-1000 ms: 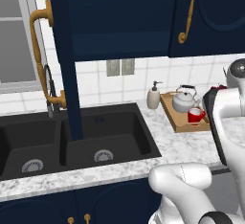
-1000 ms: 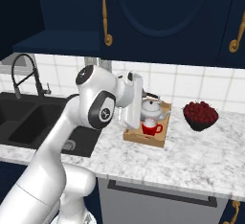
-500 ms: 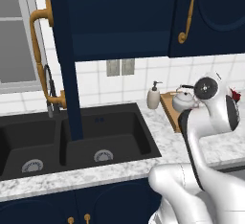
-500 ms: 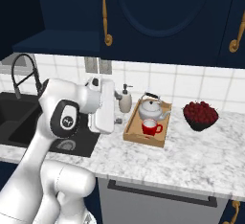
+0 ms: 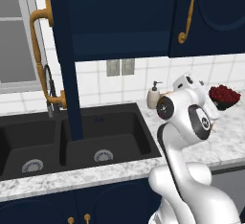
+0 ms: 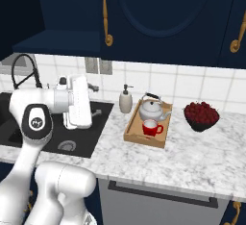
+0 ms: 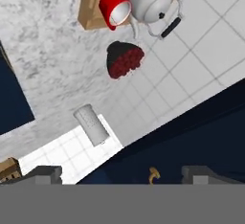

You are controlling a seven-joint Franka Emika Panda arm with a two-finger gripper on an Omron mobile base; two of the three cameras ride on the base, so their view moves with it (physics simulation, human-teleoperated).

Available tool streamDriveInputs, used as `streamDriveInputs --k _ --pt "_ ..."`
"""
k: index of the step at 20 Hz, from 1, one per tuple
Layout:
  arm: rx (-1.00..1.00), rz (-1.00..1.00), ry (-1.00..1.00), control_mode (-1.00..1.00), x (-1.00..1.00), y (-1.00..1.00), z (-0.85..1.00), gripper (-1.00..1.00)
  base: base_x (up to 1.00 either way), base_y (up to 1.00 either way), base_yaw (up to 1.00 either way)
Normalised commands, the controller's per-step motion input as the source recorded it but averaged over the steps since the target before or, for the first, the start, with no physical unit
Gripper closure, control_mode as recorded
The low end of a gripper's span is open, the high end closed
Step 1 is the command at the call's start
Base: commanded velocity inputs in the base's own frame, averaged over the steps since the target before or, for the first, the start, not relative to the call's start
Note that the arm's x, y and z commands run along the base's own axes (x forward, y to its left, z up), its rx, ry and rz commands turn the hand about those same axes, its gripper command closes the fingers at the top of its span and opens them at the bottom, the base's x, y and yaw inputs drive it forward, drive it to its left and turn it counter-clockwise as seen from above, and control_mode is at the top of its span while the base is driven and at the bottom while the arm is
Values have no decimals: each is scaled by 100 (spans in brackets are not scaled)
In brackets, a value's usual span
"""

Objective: Pick the kettle from the counter and place it on the tray. Then pick the mug from the cabinet and place it on the tray. Then close the cabinet doors.

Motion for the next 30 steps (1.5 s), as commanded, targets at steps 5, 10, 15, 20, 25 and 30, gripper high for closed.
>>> streamDriveInputs --k 5,10,15,20,25,30 --pt "-35 -12 -8 -100 -21 67 11 -100 0 0 0" --pt "-29 -4 -1 -100 -17 22 -24 -100 0 0 0" --pt "-28 -35 0 -100 -33 47 0 -100 0 0 0" --pt "-20 -49 2 -100 -32 55 8 -100 0 0 0" --pt "-27 -39 0 -100 -11 77 46 -100 0 0 0" --pt "-26 -26 21 -100 3 75 12 -100 0 0 0"
